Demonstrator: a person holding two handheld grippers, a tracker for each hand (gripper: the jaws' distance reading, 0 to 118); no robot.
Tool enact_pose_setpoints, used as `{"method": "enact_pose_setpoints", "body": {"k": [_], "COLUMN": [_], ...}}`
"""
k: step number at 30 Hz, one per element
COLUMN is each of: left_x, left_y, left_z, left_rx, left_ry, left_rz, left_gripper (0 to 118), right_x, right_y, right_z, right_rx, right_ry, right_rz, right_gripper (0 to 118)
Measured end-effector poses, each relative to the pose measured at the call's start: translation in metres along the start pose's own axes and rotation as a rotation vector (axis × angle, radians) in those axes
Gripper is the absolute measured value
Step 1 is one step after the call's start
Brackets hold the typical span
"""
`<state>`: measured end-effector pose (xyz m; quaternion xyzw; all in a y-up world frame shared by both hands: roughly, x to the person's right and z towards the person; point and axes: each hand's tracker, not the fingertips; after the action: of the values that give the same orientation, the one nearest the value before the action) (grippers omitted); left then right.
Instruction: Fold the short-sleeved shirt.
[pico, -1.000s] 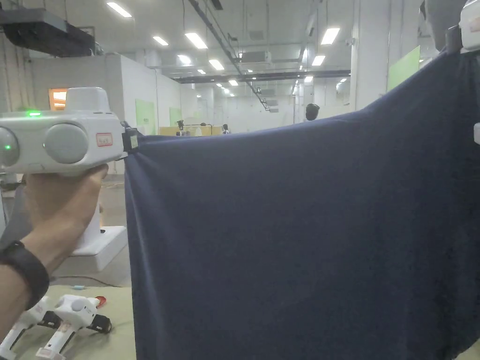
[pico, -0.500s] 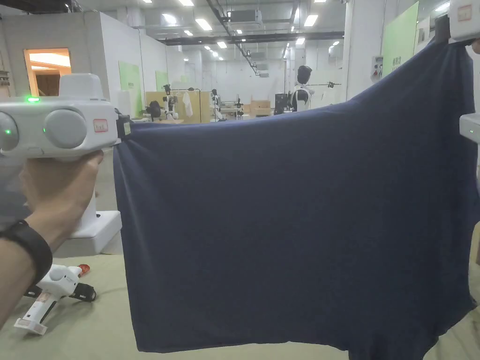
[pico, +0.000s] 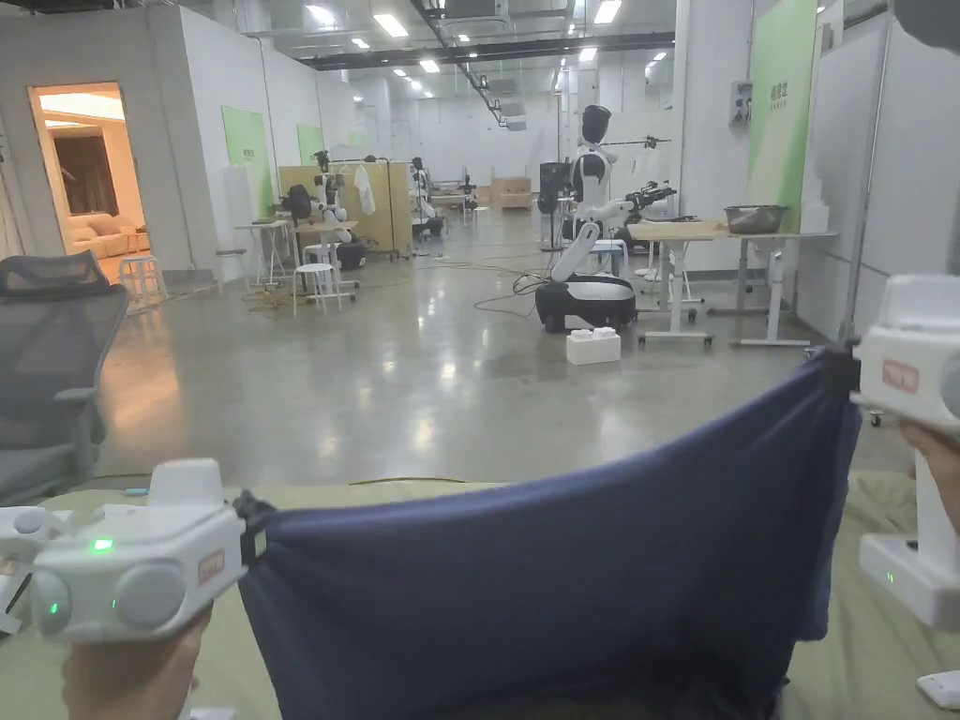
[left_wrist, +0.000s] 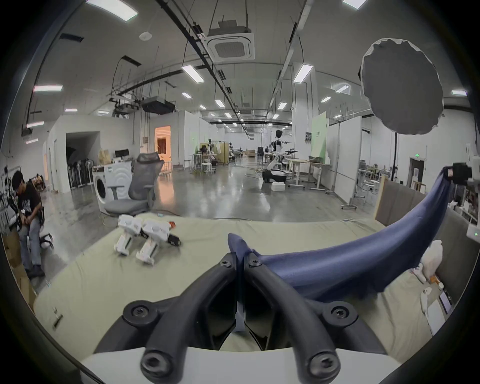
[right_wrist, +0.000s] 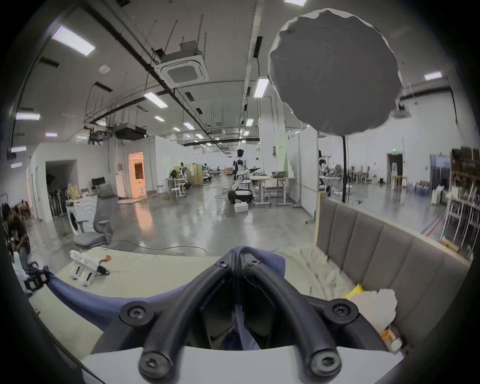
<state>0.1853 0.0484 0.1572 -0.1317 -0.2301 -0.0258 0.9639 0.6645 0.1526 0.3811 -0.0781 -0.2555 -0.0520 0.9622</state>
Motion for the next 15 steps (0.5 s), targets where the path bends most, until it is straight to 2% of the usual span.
{"method": "enact_pose_setpoints", "body": {"k": [2, 3, 7, 10, 13, 14, 15], "left_x": [-0.002, -0.003, -0.007, -0.006, -0.003, -0.003, -0.003], "left_y": [-0.025, -0.038, -0.089, -0.131, -0.169, -0.181, -0.194], "left_z": [0.024, 0.041, 0.102, 0.152, 0.201, 0.213, 0.226], "left_rx": [-0.001, 0.059, 0.045, 0.016, -0.001, -0.021, -0.034], "left_ry": [-0.046, -0.04, -0.105, -0.152, -0.172, -0.17, -0.167], "left_rz": [0.023, -0.014, -0.007, 0.0, -0.014, -0.016, -0.02], "left_gripper": [0, 0, 0, 0, 0, 0, 0], "right_x": [0.008, 0.013, 0.032, 0.05, 0.067, 0.069, 0.072], "right_y": [-0.027, -0.043, -0.099, -0.149, -0.197, -0.211, -0.224], "right_z": [0.033, 0.052, 0.132, 0.199, 0.258, 0.276, 0.293], "right_rx": [-0.011, 0.002, -0.035, -0.073, -0.146, -0.149, -0.173], "right_ry": [0.019, 0.024, 0.055, 0.09, 0.132, 0.112, 0.118], "right_rz": [-0.014, -0.024, 0.007, -0.01, -0.08, -0.11, -0.1], "right_gripper": [0, 0, 0, 0, 0, 0, 0]}}
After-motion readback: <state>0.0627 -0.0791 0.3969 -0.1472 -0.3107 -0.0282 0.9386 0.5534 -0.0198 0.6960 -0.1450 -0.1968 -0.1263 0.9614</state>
